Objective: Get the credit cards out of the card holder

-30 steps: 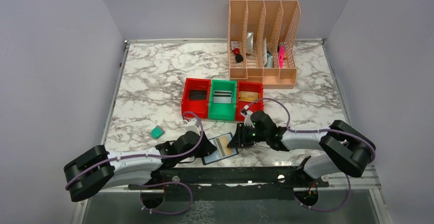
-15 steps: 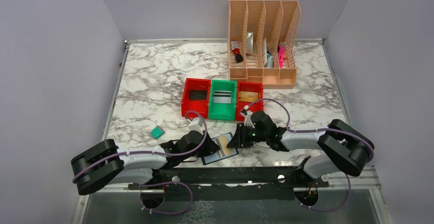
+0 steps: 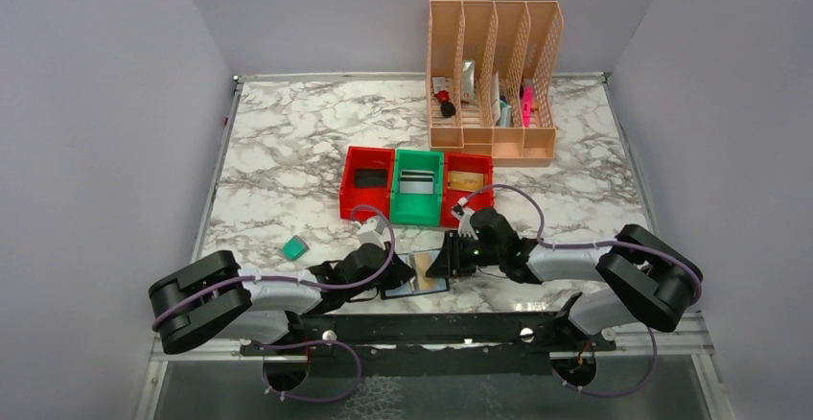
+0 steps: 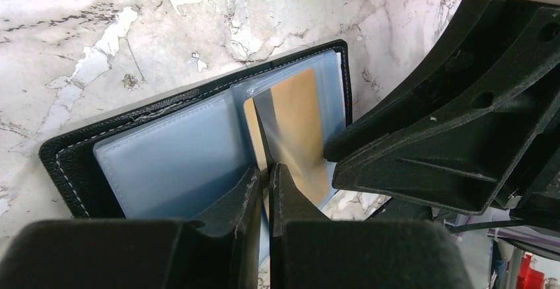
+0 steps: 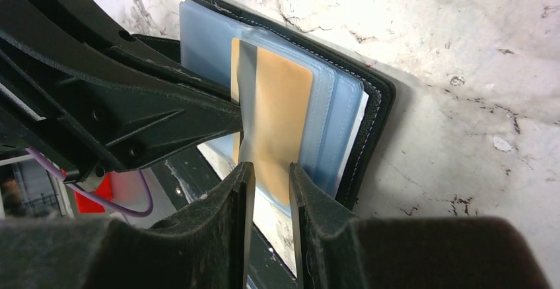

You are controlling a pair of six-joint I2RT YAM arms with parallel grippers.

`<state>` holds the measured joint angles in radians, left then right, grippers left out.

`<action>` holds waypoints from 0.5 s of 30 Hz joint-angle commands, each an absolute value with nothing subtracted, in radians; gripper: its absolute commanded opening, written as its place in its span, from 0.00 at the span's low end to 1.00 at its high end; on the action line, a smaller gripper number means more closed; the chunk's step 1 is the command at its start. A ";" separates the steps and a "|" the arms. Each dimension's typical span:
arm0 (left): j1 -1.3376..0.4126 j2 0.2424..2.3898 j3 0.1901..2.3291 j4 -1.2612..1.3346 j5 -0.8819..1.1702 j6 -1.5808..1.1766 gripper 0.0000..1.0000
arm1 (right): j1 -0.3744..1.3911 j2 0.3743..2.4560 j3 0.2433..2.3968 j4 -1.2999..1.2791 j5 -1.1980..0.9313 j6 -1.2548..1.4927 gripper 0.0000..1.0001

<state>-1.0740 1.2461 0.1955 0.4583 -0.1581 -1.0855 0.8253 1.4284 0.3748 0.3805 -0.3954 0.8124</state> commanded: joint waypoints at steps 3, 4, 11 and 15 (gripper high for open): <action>-1.097 1.225 0.173 0.383 -0.132 -1.061 0.03 | 0.838 1.407 0.367 0.227 -0.237 0.789 0.32; -1.097 1.213 0.172 0.368 -0.133 -1.057 0.03 | 0.838 1.400 0.367 0.219 -0.228 0.788 0.32; -1.097 1.141 0.247 0.144 -0.161 -0.989 0.03 | 0.838 1.378 0.381 0.168 -0.198 0.778 0.32; -1.096 1.104 0.246 0.098 -0.172 -0.978 0.03 | 0.838 1.364 0.401 0.151 -0.213 0.765 0.32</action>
